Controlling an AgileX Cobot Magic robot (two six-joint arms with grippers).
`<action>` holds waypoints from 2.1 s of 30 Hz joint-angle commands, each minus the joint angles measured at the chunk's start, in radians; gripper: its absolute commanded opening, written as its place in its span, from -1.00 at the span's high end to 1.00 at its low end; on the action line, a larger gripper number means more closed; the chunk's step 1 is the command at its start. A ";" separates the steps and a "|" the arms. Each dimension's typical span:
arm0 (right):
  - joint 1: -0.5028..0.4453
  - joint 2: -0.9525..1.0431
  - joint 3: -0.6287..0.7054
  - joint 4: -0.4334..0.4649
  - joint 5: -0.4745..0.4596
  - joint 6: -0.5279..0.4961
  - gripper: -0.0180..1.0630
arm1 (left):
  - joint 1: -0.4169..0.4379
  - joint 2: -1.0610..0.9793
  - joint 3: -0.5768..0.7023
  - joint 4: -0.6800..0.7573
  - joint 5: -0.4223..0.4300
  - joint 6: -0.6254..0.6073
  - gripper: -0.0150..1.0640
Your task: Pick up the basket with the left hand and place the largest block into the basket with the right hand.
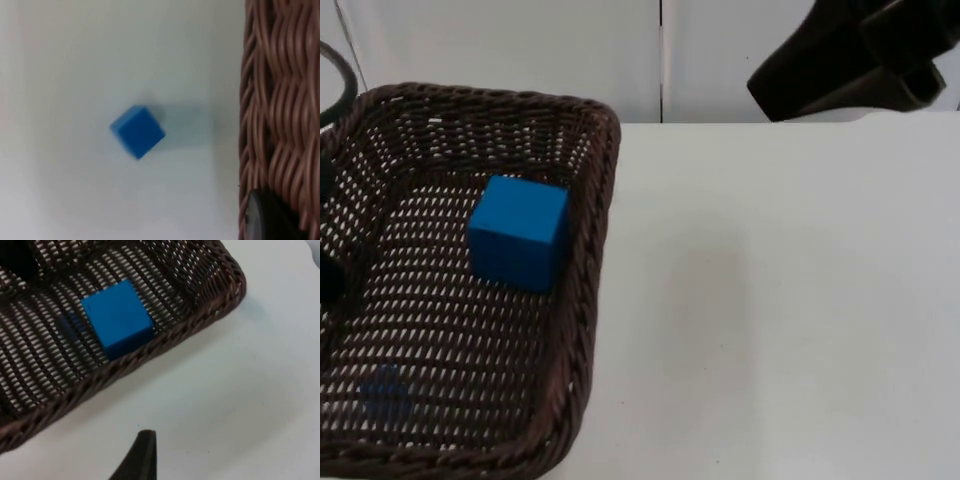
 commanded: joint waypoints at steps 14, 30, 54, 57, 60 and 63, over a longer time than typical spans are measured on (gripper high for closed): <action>-0.003 -0.010 0.002 0.027 -0.029 0.003 -0.71 | -0.234 0.161 0.000 -0.323 -0.369 0.004 0.98; -0.003 -0.010 0.002 0.029 -0.017 0.005 -0.71 | -0.314 0.363 0.000 -0.455 -0.529 0.020 0.98; -0.003 -0.010 0.002 0.027 -0.010 0.005 -0.71 | -0.346 0.422 0.000 -0.716 -0.482 0.202 -0.50; -0.003 -0.010 0.002 0.027 -0.008 0.003 -0.71 | -0.346 0.410 0.000 -0.718 -0.484 0.202 -0.50; -0.003 -0.010 0.002 0.027 -0.008 0.003 -0.71 | -0.346 0.401 0.000 -0.720 -0.482 0.210 -0.50; -0.003 -0.010 0.002 0.027 -0.008 0.003 -0.71 | -0.346 0.397 0.000 -0.721 -0.460 0.210 -0.50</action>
